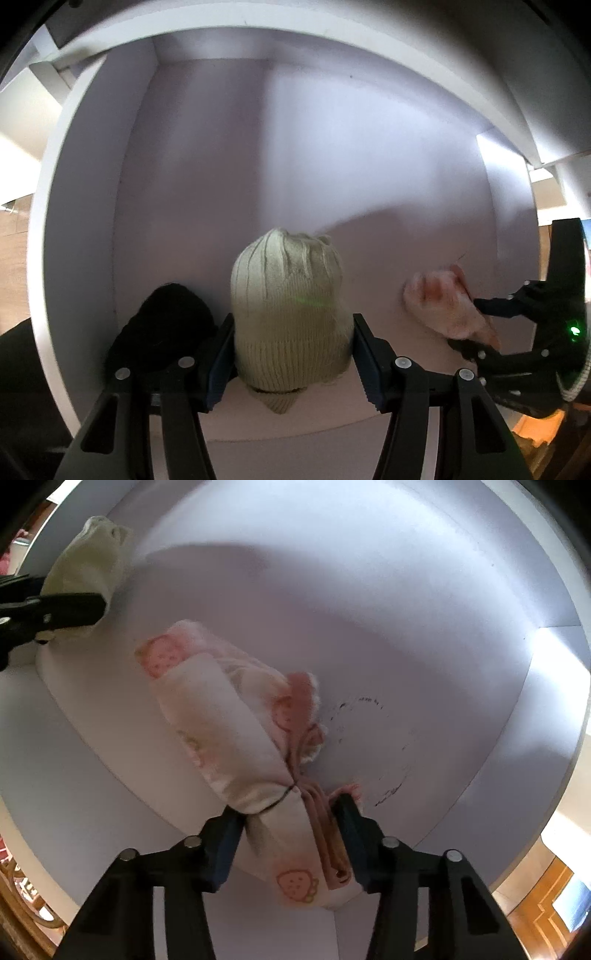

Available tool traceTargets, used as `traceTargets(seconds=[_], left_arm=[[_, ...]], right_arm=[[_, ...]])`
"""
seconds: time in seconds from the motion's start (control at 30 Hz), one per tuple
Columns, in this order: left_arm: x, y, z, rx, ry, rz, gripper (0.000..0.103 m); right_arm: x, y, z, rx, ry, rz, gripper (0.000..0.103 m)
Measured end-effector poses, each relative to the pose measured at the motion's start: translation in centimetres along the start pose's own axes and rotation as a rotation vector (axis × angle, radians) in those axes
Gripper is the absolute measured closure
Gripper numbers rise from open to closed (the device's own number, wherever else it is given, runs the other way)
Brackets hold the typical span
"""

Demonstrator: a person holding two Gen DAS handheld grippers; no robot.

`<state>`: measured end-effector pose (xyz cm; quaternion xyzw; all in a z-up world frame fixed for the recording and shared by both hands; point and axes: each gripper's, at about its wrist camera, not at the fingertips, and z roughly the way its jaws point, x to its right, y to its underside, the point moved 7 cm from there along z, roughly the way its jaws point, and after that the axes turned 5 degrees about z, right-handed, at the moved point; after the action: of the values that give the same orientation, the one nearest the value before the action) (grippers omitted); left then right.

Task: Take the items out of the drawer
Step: 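Carry the cream beanie over the red box and lower it with the left gripper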

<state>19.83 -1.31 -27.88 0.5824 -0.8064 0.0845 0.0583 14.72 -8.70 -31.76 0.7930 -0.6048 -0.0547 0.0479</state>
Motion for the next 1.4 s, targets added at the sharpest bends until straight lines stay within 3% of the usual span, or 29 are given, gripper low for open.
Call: traceTargets(seconds=[0.2, 0.33, 0.77, 1.17, 1.4], left_arm=[[1.1, 0.3, -1.5, 0.016, 0.026, 0.028, 0.044], [2.8, 0.5, -3.3, 0.025, 0.064, 0.092, 0.044], [6.7, 2.1, -9.6, 0.101, 0.090, 0.293, 0.044], [10.7, 1.3, -19.1, 0.227, 0.141, 0.427, 0.044], [13.3, -0.9, -25.1, 0.326, 0.188, 0.465, 0.044]], right_arm=[[0.5, -0.9, -0.8, 0.040, 0.028, 0.051, 0.065], [0.3, -1.0, -0.8, 0.033, 0.018, 0.057, 0.064], [-0.4, -2.2, 0.3, 0.032, 0.036, 0.034, 0.064], [0.0, -2.2, 0.3, 0.025, 0.032, 0.046, 0.064], [-0.2, -2.4, 1.0, 0.027, 0.051, 0.025, 0.064]])
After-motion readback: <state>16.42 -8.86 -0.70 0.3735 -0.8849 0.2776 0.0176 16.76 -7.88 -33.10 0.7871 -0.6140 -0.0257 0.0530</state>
